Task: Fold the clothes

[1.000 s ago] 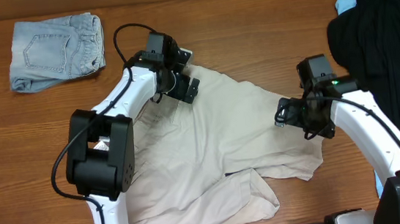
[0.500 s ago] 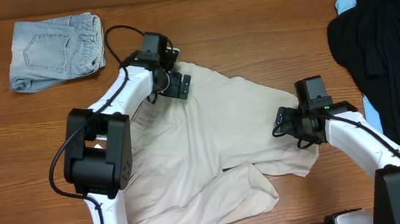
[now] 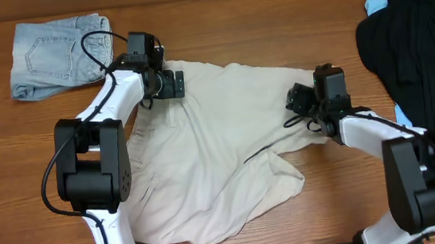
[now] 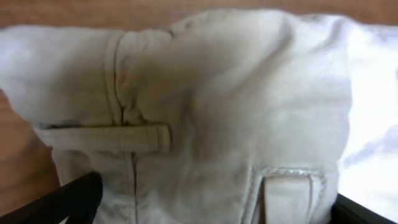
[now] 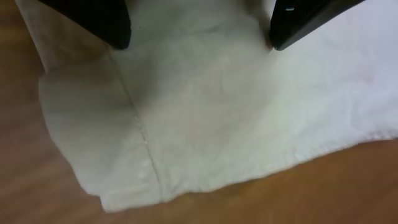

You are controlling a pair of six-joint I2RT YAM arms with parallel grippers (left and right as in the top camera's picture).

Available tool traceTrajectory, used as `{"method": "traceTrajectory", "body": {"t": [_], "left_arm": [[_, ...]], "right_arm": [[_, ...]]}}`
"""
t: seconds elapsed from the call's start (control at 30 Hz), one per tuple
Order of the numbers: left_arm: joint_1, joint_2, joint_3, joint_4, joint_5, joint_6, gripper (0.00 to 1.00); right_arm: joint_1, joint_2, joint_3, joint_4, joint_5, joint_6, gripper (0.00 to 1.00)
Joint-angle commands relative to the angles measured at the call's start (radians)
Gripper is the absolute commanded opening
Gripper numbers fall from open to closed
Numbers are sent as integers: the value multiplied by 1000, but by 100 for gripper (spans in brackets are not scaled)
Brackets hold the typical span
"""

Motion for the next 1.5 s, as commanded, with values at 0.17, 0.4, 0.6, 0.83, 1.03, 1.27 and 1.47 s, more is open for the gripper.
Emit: {"method": "traceTrajectory", "body": {"t": [0.17,0.4,0.6,0.83,1.03,1.27,1.47], "left_arm": [[25,24,58,84,-14,-127,100],[84,24,321,-107,51,-63,100],[94,24,611,-454,30,85,100],[94,24,962,-951,11,55,100],[94,10,1049,-1143,31,52,93],[94,-89,1027,-1143,86,8,94],[94,-253,1026,-1143,13,8,100]], "right_arm": [[-27,97,108,47,-14,14,76],[-69,94,414,-315,-65,-100,93],[-75,56,694,-774,-166,-146,100],[-13,-81,785,-1192,-292,-193,96],[143,-163,682,-1297,-308,-193,96],[364,-196,403,-1158,-304,-76,87],[410,-242,235,-1059,-332,-39,85]]}}
